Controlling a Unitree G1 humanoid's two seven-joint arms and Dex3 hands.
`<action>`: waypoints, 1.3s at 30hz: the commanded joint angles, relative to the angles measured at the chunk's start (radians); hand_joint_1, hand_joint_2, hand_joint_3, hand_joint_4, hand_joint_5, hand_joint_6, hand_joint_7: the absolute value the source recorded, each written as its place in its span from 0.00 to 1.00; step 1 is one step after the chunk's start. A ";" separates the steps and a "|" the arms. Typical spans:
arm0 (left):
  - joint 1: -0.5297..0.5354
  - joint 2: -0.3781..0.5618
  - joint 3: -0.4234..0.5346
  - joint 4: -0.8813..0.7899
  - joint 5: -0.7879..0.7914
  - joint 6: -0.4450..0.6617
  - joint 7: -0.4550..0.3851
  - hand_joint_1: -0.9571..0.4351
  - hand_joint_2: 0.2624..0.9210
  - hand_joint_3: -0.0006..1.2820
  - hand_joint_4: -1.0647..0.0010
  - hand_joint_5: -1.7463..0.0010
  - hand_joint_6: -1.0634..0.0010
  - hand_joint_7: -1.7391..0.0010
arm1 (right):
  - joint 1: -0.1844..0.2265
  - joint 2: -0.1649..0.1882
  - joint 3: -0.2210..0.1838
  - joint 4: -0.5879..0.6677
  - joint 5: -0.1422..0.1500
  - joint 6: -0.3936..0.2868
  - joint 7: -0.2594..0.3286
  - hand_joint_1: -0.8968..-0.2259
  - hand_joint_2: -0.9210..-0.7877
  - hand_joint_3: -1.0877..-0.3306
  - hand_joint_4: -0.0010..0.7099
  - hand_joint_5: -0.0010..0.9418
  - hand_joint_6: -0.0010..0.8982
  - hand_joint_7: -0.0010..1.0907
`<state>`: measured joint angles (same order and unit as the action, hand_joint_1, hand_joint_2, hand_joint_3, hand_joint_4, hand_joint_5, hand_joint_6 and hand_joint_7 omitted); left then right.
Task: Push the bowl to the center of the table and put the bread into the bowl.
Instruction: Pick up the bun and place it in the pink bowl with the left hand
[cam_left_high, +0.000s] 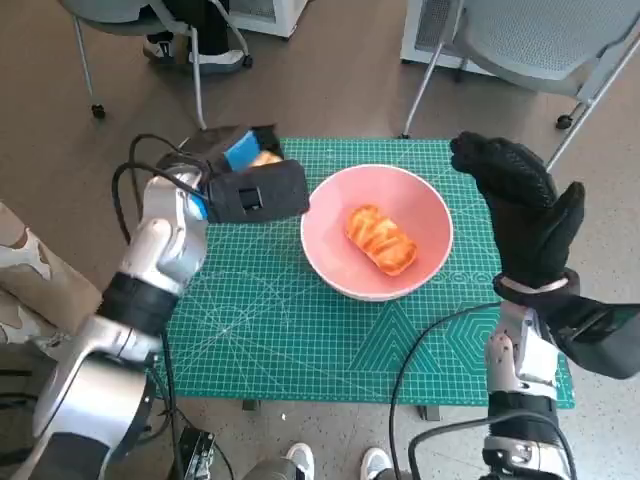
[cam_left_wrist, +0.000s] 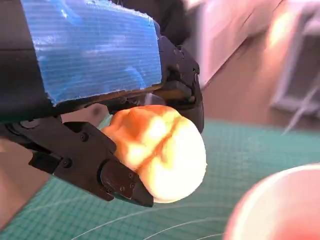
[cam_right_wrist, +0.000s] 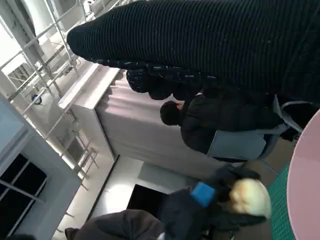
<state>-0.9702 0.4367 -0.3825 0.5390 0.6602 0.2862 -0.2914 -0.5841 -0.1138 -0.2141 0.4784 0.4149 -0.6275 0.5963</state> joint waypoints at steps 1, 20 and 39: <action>0.136 0.055 0.109 -0.469 -0.004 0.016 0.002 0.69 0.97 0.04 0.28 0.35 0.38 0.38 | 0.019 0.006 0.011 0.008 -0.005 0.023 0.000 0.39 0.00 0.46 0.34 0.00 0.08 0.49; 0.101 -0.018 0.034 -0.585 0.026 0.009 -0.125 0.69 1.00 0.03 0.28 0.35 0.40 0.37 | 0.026 0.005 0.015 -0.006 -0.002 0.032 -0.001 0.38 0.00 0.46 0.34 0.00 0.08 0.49; 0.010 -0.145 -0.066 -0.356 0.050 -0.136 -0.066 0.69 0.99 0.06 0.37 0.23 0.34 0.47 | 0.036 0.007 0.013 -0.007 0.002 0.022 -0.004 0.39 0.00 0.47 0.34 0.00 0.09 0.49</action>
<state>-0.9328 0.2965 -0.4471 0.1530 0.7027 0.1740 -0.3762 -0.5754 -0.1098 -0.1961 0.4699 0.4143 -0.6094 0.5959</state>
